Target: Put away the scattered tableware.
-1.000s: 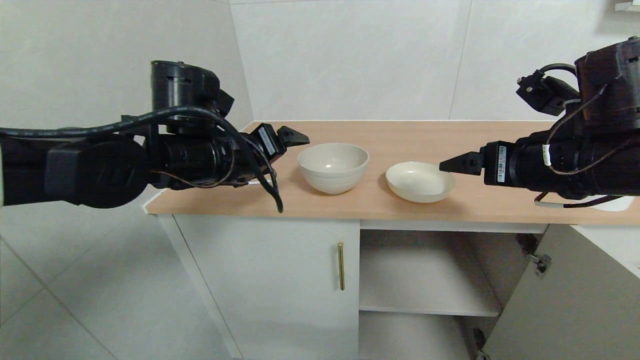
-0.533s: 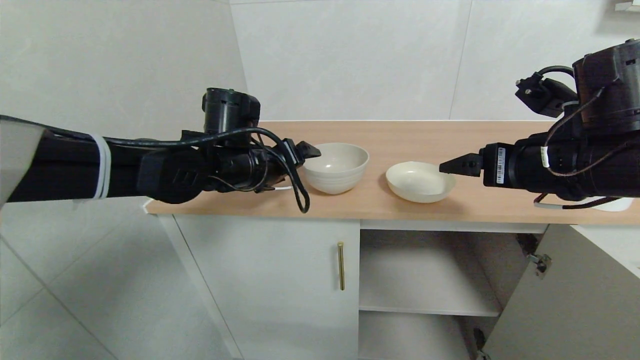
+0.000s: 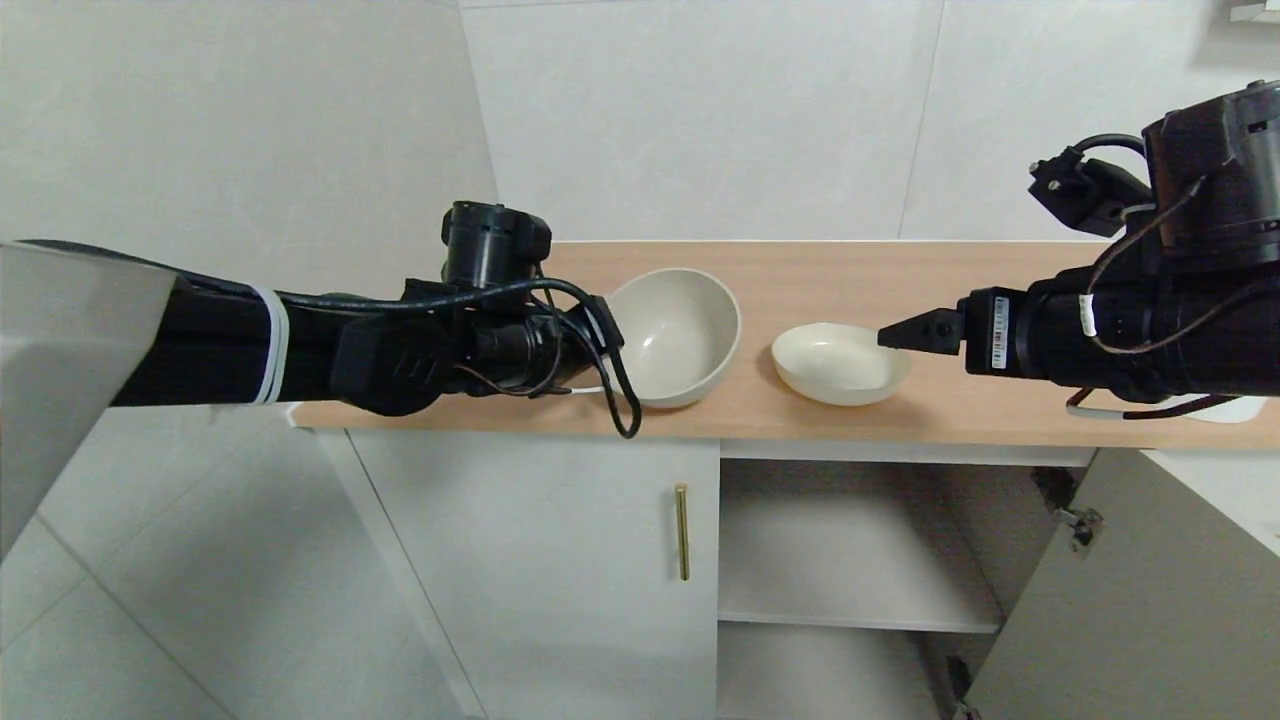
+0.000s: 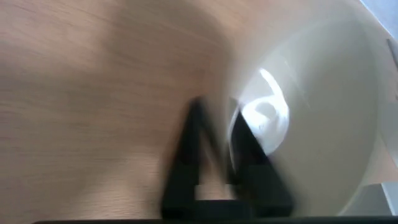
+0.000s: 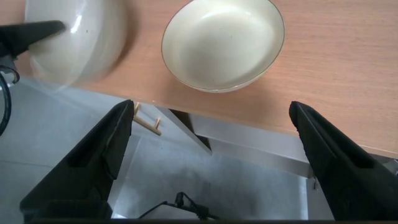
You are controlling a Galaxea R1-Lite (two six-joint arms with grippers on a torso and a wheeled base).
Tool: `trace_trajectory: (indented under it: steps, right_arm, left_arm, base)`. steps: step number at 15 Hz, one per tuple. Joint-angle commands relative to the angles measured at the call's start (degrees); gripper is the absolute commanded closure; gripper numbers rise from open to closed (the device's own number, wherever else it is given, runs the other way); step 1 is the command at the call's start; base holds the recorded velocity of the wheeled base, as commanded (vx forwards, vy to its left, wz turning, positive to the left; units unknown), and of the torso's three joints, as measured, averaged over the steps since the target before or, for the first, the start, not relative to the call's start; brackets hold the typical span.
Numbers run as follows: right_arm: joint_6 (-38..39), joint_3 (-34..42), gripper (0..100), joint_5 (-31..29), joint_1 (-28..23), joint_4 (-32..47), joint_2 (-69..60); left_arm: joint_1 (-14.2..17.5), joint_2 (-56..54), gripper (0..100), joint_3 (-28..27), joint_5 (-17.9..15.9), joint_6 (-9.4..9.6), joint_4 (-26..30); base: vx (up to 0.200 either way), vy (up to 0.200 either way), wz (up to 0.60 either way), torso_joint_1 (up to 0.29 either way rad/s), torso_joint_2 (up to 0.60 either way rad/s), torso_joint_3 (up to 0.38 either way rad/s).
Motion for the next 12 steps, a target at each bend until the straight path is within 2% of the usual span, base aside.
trace_trajectory:
  steps: [1,4,6,8,9,11,12]
  right_arm:
    - [-0.04,-0.44,0,-0.06,-0.16,0.01,1.01]
    - [1.63,-3.61,0,-1.2,-1.04,0.45,4.97]
    - [3.57,-6.6,0,-5.86,-1.66,0.54,9.89]
    - [4.45,-8.27,0,-9.02,-2.45,0.45,13.23]
    - [5.32,-9.67,0,-11.04,-2.8,0.36,15.43]
    - [5.76,-11.08,0,-14.03,-3.5,0.01,18.68]
    - [5.85,-11.34,0,-14.3,-3.77,0.01,19.38]
  left_arm:
    - [-0.02,-2.31,100,0.81,0.05,-0.18,-0.13]
    - [-0.02,-7.32,100,4.5,-0.12,-0.27,-0.13]
    - [-0.02,-11.97,100,8.72,-1.44,0.52,-0.22]
    - [-0.02,-15.05,100,11.79,-4.43,2.11,-0.3]
    - [-0.02,-16.9,100,13.82,-7.15,3.43,-0.22]
    - [-0.02,-18.3,100,15.84,-10.05,4.83,-0.3]
    - [-0.02,-18.39,100,15.93,-10.23,4.92,-0.3]
  base:
    - [0.0,0.0,0.0,0.0,0.0,0.0]
    - [0.0,0.0,0.0,0.0,0.0,0.0]
    - [0.0,0.0,0.0,0.0,0.0,0.0]
    - [0.0,0.0,0.0,0.0,0.0,0.0]
    - [0.0,0.0,0.0,0.0,0.0,0.0]
    - [0.0,0.0,0.0,0.0,0.0,0.0]
    - [0.0,0.0,0.0,0.0,0.0,0.0]
